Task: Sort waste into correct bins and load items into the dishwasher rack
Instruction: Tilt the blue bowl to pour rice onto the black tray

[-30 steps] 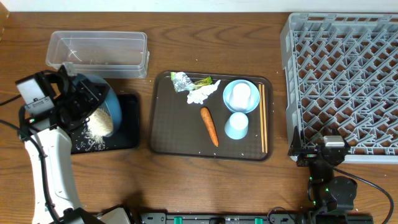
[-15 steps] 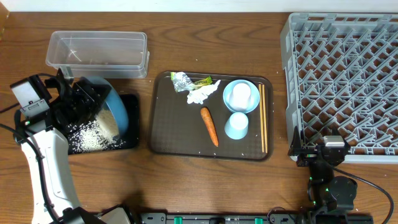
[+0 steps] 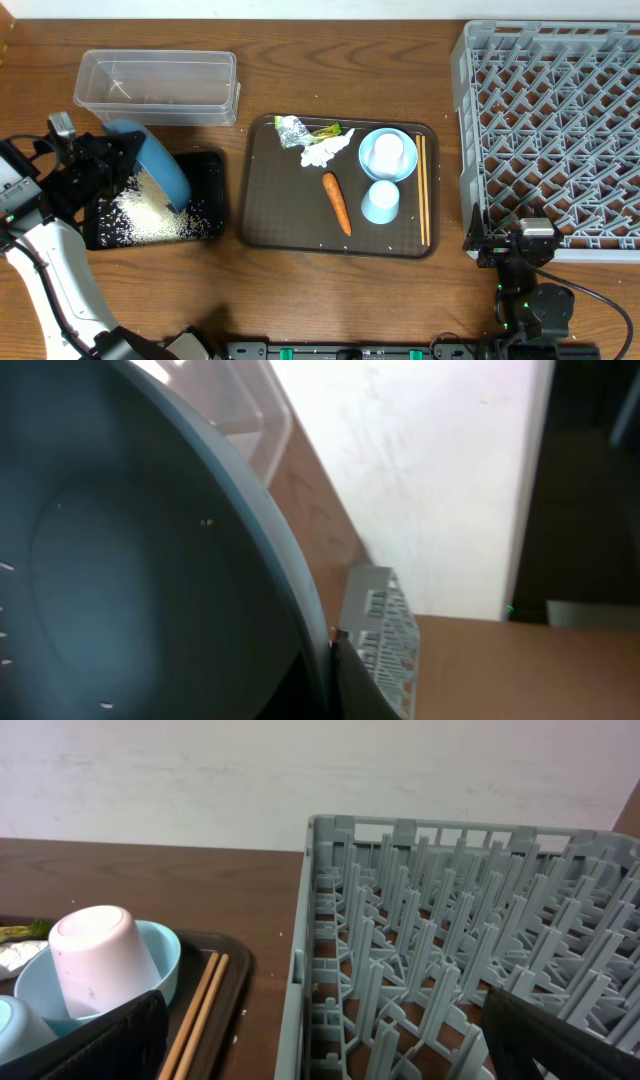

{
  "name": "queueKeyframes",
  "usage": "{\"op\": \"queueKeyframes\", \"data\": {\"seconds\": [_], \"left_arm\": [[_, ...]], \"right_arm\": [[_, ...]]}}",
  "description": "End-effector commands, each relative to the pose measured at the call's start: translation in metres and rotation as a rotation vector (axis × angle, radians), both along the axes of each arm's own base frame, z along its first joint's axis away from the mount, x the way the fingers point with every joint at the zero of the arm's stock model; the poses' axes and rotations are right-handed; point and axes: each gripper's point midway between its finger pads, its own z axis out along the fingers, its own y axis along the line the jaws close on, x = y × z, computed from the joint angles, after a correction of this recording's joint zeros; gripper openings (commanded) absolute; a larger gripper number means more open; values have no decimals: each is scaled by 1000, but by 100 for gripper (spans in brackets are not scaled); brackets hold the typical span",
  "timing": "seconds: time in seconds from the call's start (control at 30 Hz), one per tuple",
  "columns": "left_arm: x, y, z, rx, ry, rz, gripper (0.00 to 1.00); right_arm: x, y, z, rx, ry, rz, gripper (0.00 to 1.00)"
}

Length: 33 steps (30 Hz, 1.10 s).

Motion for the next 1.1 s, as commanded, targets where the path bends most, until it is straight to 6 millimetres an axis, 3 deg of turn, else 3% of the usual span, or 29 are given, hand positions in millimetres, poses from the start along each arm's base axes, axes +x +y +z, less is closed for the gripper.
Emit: {"op": "queueKeyframes", "data": {"seconds": [0.0,0.1,0.33,0.63,1.07], "left_arm": [[0,-4,17,41,-106,-73,6],[-2,1,8,-12,-35,-27,6],[-5,-8,19,-64,-82,-84,6],[-10,17,9,-69,-19,27,6],[-16,8,35,-111,-162,-78,6]], "right_arm": [[0,1,0,-12,-1,2,99],[0,1,0,-12,-1,2,99],[0,1,0,-12,-1,2,99],[0,1,0,-12,-1,2,99],[0,1,0,-12,-1,2,99]]}}
